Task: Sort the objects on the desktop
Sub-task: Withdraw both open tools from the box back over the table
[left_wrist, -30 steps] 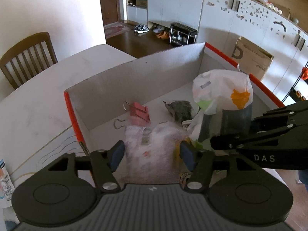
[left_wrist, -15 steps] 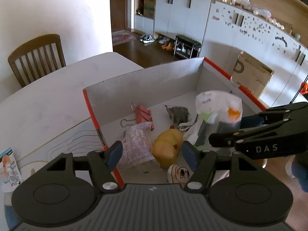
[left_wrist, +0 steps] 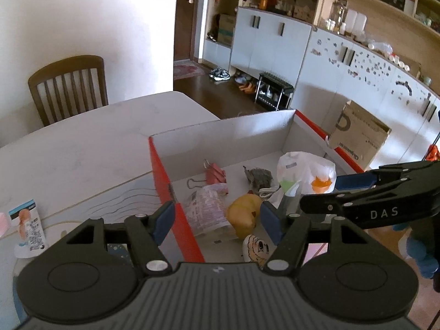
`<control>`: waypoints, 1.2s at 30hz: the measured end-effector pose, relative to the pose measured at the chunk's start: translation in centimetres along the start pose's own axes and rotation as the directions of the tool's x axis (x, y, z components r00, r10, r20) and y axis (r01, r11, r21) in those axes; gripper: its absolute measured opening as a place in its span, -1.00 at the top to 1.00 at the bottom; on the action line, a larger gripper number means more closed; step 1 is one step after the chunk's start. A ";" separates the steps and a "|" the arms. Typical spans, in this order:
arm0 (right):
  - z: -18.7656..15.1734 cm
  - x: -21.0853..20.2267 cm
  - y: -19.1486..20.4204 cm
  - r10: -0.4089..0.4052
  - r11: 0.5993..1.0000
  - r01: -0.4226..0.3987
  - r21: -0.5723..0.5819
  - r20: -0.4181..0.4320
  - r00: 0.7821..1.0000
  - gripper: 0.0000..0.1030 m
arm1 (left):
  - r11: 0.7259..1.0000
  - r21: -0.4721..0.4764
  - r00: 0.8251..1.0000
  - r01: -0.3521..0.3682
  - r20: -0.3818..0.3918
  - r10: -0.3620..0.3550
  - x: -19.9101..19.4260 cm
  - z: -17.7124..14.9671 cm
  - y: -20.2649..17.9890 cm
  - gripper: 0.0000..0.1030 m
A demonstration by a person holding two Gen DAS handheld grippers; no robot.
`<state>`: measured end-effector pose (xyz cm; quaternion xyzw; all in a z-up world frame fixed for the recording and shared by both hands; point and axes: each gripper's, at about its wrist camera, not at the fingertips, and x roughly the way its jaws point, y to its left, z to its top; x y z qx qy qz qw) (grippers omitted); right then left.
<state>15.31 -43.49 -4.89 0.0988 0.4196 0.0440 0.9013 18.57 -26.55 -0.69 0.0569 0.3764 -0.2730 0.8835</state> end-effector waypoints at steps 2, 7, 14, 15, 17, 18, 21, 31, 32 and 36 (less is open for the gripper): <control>0.0 0.0 0.4 0.004 1.000 -0.004 -0.005 0.002 1.000 -0.56 | 1.000 -0.002 1.000 -0.001 0.005 0.001 -0.4 -0.2 0.3 -0.31; 0.0 0.0 1.6 0.008 1.000 -0.008 -0.009 0.009 1.000 -0.59 | 1.000 -0.002 1.000 0.000 0.018 0.000 -1.5 -0.6 1.3 -0.31; -0.2 -0.6 4.3 0.009 1.000 -0.008 -0.025 0.034 0.999 -0.67 | 1.000 -0.017 0.999 0.006 0.035 -0.006 -3.1 -1.4 3.9 -0.31; -0.2 -0.6 4.9 0.006 1.000 -0.005 -0.030 0.038 0.999 -0.67 | 1.000 -0.021 0.999 0.005 0.036 -0.005 -3.4 -1.6 4.5 -0.31; -0.1 -0.6 5.9 0.007 0.999 -0.005 -0.034 0.044 0.999 -0.68 | 1.000 -0.027 0.999 0.002 0.038 -0.001 -3.9 -2.0 5.5 -0.31; -0.1 -0.6 6.4 0.008 0.999 -0.007 -0.036 0.046 0.999 -0.69 | 0.999 -0.032 0.999 -0.001 0.037 0.003 -4.1 -2.2 6.1 -0.31; -0.3 -0.5 8.2 0.017 0.999 -0.015 -0.049 0.049 0.999 -0.71 | 0.999 -0.044 0.999 -0.010 0.036 0.011 -5.0 -2.9 7.7 -0.31; -0.2 0.1 14.1 0.048 0.997 -0.044 -0.069 0.057 0.997 -0.82 | 0.996 -0.076 0.998 -0.042 0.040 0.045 -7.4 -5.1 12.9 -0.48; -0.2 0.2 14.5 0.051 0.996 -0.047 -0.072 0.057 0.997 -0.84 | 0.996 -0.080 0.998 -0.043 0.041 0.047 -7.5 -5.2 13.4 -0.55; -0.3 0.6 16.6 0.062 0.995 -0.056 -0.087 0.058 0.996 -0.90 | 0.994 -0.096 0.997 -0.061 0.045 0.065 -8.2 -6.1 15.3 -0.60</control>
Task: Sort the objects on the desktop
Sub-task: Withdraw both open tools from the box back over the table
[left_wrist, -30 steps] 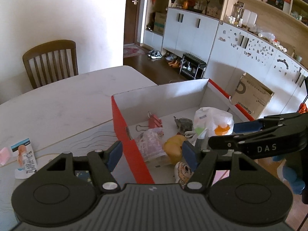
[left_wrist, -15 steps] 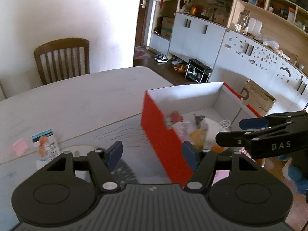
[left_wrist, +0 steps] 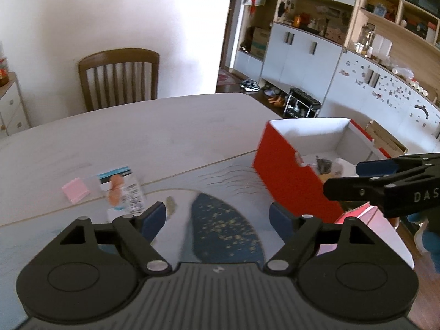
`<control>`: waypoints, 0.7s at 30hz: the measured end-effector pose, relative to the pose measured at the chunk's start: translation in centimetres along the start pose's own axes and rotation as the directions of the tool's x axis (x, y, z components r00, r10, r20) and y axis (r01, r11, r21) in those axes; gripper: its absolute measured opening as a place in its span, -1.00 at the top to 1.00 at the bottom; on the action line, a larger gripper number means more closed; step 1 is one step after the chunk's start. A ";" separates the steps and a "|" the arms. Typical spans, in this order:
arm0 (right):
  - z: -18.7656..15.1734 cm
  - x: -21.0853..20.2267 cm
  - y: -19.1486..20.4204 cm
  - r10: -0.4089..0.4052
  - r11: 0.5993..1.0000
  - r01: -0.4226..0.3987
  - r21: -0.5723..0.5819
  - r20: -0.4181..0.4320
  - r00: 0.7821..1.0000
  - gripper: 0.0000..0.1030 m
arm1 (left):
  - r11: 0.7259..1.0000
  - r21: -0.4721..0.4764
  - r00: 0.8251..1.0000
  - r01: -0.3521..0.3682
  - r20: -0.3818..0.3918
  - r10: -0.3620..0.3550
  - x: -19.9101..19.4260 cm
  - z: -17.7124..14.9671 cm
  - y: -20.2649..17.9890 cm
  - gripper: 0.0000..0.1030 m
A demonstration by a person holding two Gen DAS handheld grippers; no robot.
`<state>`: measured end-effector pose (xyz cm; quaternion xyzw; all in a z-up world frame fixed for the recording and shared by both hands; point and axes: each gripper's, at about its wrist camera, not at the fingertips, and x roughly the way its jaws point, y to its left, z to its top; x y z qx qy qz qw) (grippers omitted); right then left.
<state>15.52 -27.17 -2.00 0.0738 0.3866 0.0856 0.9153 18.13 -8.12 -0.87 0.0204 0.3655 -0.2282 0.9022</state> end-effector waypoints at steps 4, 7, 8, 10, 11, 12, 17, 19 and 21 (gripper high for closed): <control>0.0 0.7 1.9 0.009 1.000 -0.009 -0.012 0.007 1.000 -0.93 | 1.000 -0.018 1.000 -0.011 0.002 0.011 -0.4 -0.6 2.0 -0.67; 0.0 1.2 3.1 0.016 1.000 -0.016 -0.014 0.010 1.000 -0.94 | 1.000 -0.023 1.000 -0.018 0.005 0.018 -0.7 -0.9 3.4 -0.77; 0.0 1.4 3.6 0.017 1.000 -0.017 -0.015 0.011 1.000 -0.95 | 1.000 -0.025 1.000 -0.018 0.006 0.018 -0.8 -1.1 3.7 -0.83; 0.0 1.8 4.3 0.021 1.000 -0.021 -0.016 0.011 1.000 -0.96 | 0.999 -0.032 1.000 -0.022 0.011 0.023 -1.0 -1.3 4.6 -0.93; 0.1 2.0 4.7 0.021 1.000 -0.021 -0.016 0.011 1.000 -0.96 | 0.999 -0.036 1.000 -0.024 0.012 0.025 -1.0 -1.4 5.0 -0.95; 0.1 2.3 5.1 0.020 1.000 -0.020 -0.017 0.009 1.000 -0.96 | 0.999 -0.041 1.000 -0.027 0.012 0.027 -1.0 -1.5 5.5 -0.95; 0.1 3.8 7.1 0.015 0.999 -0.015 -0.037 0.002 1.000 -0.96 | 0.997 -0.054 0.999 -0.047 0.004 0.047 -0.3 -1.9 8.1 -0.96; 0.4 4.5 8.0 0.013 0.998 -0.013 -0.056 -0.002 1.000 -0.96 | 0.996 -0.063 0.998 -0.059 0.003 0.060 -0.1 -1.9 9.4 -0.97; 0.7 5.1 8.8 0.009 0.997 -0.010 -0.073 -0.004 1.000 -0.96 | 0.995 -0.062 0.997 -0.080 0.006 0.080 0.2 -1.8 10.7 -0.98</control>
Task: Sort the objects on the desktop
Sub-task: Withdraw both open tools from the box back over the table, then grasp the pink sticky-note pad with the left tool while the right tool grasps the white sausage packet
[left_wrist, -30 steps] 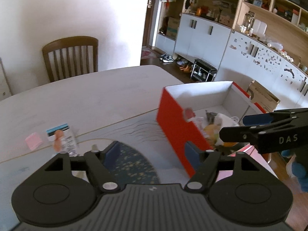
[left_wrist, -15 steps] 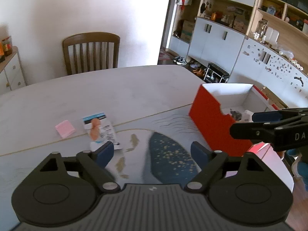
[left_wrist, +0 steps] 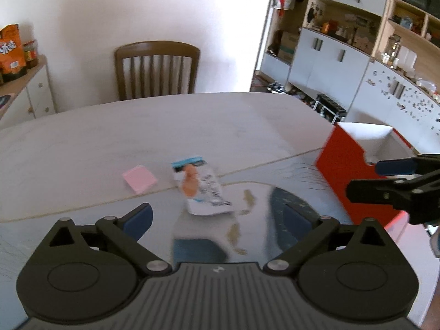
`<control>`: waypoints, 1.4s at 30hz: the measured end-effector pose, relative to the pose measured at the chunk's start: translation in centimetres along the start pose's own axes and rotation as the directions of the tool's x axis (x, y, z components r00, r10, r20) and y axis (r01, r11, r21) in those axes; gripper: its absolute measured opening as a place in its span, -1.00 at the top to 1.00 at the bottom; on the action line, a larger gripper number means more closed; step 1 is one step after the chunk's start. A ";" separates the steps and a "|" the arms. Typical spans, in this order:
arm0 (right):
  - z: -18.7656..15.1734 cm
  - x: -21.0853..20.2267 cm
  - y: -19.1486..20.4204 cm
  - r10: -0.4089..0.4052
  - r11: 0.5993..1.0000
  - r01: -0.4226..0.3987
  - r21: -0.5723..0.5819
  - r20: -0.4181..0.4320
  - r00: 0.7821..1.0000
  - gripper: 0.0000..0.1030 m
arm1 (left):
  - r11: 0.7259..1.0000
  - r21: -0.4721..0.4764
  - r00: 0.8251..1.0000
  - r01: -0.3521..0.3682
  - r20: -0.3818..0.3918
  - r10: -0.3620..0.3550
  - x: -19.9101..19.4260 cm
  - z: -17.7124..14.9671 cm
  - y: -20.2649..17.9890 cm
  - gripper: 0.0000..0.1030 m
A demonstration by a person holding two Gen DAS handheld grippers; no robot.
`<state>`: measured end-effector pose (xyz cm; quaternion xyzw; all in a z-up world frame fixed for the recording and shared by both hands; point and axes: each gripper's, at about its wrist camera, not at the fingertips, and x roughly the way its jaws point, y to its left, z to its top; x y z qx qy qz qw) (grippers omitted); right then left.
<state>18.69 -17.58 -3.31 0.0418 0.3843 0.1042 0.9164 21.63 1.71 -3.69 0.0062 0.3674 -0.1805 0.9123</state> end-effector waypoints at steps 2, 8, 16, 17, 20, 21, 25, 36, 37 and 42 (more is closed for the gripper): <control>0.3 0.6 0.7 0.002 1.000 -0.002 -0.016 -0.006 1.000 -0.96 | 1.000 0.000 1.000 -0.018 0.006 0.018 0.2 0.2 1.0 -1.00; 1.2 3.0 2.2 0.007 0.999 -0.008 -0.039 -0.026 1.000 -0.96 | 0.997 0.006 0.997 -0.072 0.015 0.072 1.7 0.8 4.4 -1.00; 2.4 7.4 3.5 -0.005 0.999 0.002 -0.051 -0.051 0.999 -0.96 | 0.993 0.073 0.996 -0.090 -0.002 0.091 5.0 1.1 7.7 -1.00; 2.5 7.9 3.6 -0.008 0.999 0.006 -0.052 -0.053 0.999 -0.96 | 0.992 0.082 0.995 -0.094 -0.003 0.095 5.4 1.0 7.9 -1.00; 2.8 9.6 3.9 -0.020 0.998 0.017 -0.056 -0.065 0.998 -0.96 | 0.991 0.090 0.995 -0.097 -0.015 0.099 6.7 0.7 8.3 -1.00; 2.8 10.0 4.0 -0.022 0.998 0.019 -0.059 -0.067 0.997 -0.96 | 0.991 0.090 0.995 -0.097 -0.020 0.100 7.1 0.5 8.5 -1.00; 3.0 12.0 4.4 -0.029 0.996 0.022 -0.081 -0.087 0.996 -0.96 | 0.991 0.102 0.995 -0.090 -0.039 0.094 8.7 0.5 9.1 -1.00; 3.6 17.0 5.7 -0.022 0.995 0.010 -0.098 -0.127 0.992 -0.96 | 0.984 0.159 0.995 -0.075 -0.049 0.084 12.1 0.3 9.9 -1.00; 3.5 17.5 5.8 -0.023 0.995 0.010 -0.102 -0.133 0.991 -0.95 | 0.983 0.170 0.996 -0.071 -0.049 0.080 12.4 0.2 9.8 -1.00; 3.4 19.1 5.8 -0.021 0.996 0.007 -0.094 -0.150 0.988 -0.95 | 0.978 0.196 0.996 -0.069 -0.044 0.079 13.3 -0.1 9.6 -1.00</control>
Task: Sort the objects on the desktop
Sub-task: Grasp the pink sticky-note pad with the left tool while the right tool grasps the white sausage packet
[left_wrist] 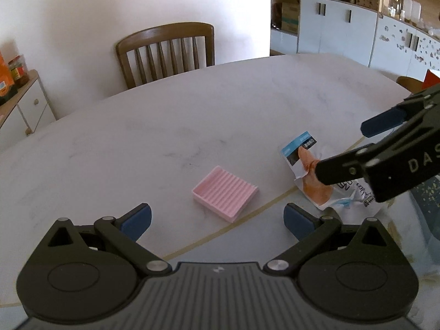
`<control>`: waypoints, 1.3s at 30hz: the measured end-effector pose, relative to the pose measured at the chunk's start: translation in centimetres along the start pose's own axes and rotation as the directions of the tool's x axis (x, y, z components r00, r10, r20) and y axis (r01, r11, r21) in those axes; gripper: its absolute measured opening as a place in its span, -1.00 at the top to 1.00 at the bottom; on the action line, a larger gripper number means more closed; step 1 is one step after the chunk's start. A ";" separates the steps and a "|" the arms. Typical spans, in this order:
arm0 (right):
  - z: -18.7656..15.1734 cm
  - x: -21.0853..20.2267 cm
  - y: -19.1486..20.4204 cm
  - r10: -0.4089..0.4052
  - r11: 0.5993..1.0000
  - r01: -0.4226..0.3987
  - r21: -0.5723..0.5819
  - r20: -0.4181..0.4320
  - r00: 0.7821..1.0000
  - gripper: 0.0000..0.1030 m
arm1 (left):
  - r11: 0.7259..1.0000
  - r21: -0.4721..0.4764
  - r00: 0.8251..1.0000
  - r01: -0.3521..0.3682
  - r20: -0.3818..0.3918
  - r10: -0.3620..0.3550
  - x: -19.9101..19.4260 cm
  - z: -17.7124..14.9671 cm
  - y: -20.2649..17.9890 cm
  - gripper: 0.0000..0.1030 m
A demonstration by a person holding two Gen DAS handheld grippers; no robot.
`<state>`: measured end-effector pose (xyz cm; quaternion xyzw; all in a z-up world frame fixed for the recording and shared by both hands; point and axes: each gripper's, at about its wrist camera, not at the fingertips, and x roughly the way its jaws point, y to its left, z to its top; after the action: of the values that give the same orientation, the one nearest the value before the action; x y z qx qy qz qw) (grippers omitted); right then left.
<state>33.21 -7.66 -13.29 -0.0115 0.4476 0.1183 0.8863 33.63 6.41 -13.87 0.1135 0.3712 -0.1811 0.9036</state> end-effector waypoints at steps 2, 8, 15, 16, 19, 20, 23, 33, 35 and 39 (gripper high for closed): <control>0.0 0.4 0.0 0.003 1.000 -0.003 -0.002 -0.005 1.000 -0.95 | 1.000 0.000 1.000 0.007 0.005 -0.007 0.2 0.1 0.0 -0.99; 0.2 1.3 0.3 0.008 1.000 -0.008 -0.010 -0.023 1.000 -0.92 | 0.999 -0.005 0.999 0.034 0.012 -0.034 0.8 0.3 0.4 -0.99; 0.2 2.3 1.4 0.003 1.000 -0.005 -0.030 -0.041 0.999 -0.83 | 0.998 -0.002 0.998 0.065 0.028 -0.065 1.1 0.5 0.6 -0.84; 0.4 2.5 1.3 0.006 1.000 -0.007 -0.025 -0.041 0.999 -0.83 | 0.998 0.001 0.997 0.067 0.031 -0.067 1.1 0.5 0.6 -0.78; 0.3 2.7 1.2 0.006 1.000 -0.007 -0.017 -0.036 0.999 -0.80 | 0.997 0.008 0.997 0.074 0.039 -0.074 1.2 0.8 0.6 -0.60; 0.4 2.7 1.4 0.005 1.000 -0.006 -0.017 -0.035 0.999 -0.77 | 0.997 0.011 0.996 0.077 0.041 -0.077 1.1 0.8 0.5 -0.52; 0.3 2.6 1.5 0.003 1.000 -0.004 -0.023 -0.029 1.000 -0.64 | 0.996 0.020 0.995 0.085 0.044 -0.085 1.1 0.9 0.2 -0.37; 0.0 2.2 1.1 -0.006 1.000 0.005 -0.026 -0.019 1.000 -0.40 | 0.996 0.029 0.996 0.084 0.033 -0.085 0.7 1.0 -0.8 -0.03; -0.3 2.0 0.9 0.000 1.000 -0.001 -0.021 -0.018 1.000 -0.38 | 0.997 0.021 0.997 0.078 0.026 -0.078 0.4 0.8 -1.1 -0.03; -1.0 1.4 0.5 0.001 0.999 -0.001 -0.033 -0.022 1.000 -0.38 | 0.998 0.005 0.998 0.068 0.015 -0.068 -0.6 0.1 -1.5 -0.03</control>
<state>33.09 -7.05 -14.95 -0.0274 0.4555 0.1260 0.8809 32.63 5.15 -13.51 0.1014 0.3675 -0.2136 0.8995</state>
